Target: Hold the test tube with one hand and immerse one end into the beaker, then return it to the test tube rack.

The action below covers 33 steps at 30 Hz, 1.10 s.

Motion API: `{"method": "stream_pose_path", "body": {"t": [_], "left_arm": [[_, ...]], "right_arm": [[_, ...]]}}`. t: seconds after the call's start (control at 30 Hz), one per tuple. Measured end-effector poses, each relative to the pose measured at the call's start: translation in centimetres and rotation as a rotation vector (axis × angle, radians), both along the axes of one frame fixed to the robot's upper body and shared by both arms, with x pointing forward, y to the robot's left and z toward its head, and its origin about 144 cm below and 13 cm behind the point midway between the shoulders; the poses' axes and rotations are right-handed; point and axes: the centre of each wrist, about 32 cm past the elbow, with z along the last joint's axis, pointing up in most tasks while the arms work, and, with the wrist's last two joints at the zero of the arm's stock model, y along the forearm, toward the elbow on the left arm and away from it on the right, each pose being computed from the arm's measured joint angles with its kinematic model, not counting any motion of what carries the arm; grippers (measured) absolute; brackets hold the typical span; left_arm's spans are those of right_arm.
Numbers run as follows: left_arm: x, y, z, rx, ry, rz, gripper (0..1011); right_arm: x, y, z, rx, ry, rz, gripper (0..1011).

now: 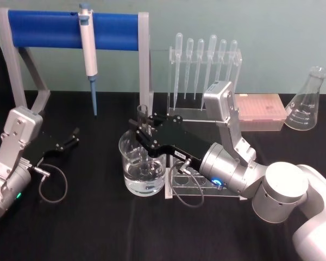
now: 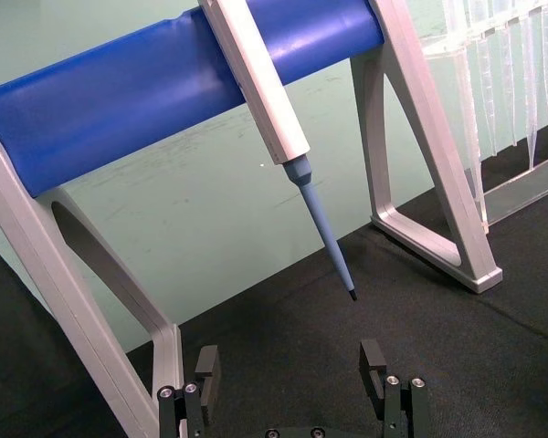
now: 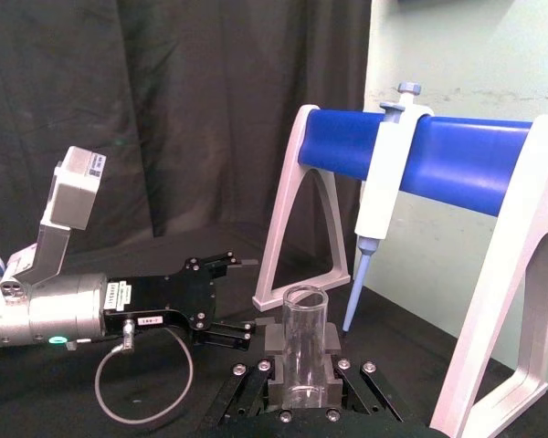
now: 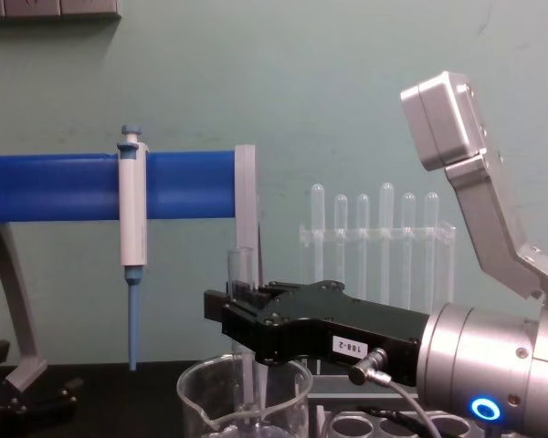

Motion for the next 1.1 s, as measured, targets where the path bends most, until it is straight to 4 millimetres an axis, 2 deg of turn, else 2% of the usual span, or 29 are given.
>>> {"method": "stream_pose_path", "body": {"t": [1.1], "left_arm": [[0.00,0.00,0.00,0.000,0.000,0.000,1000]], "right_arm": [[0.00,0.00,0.00,0.000,0.000,0.000,226]]}}
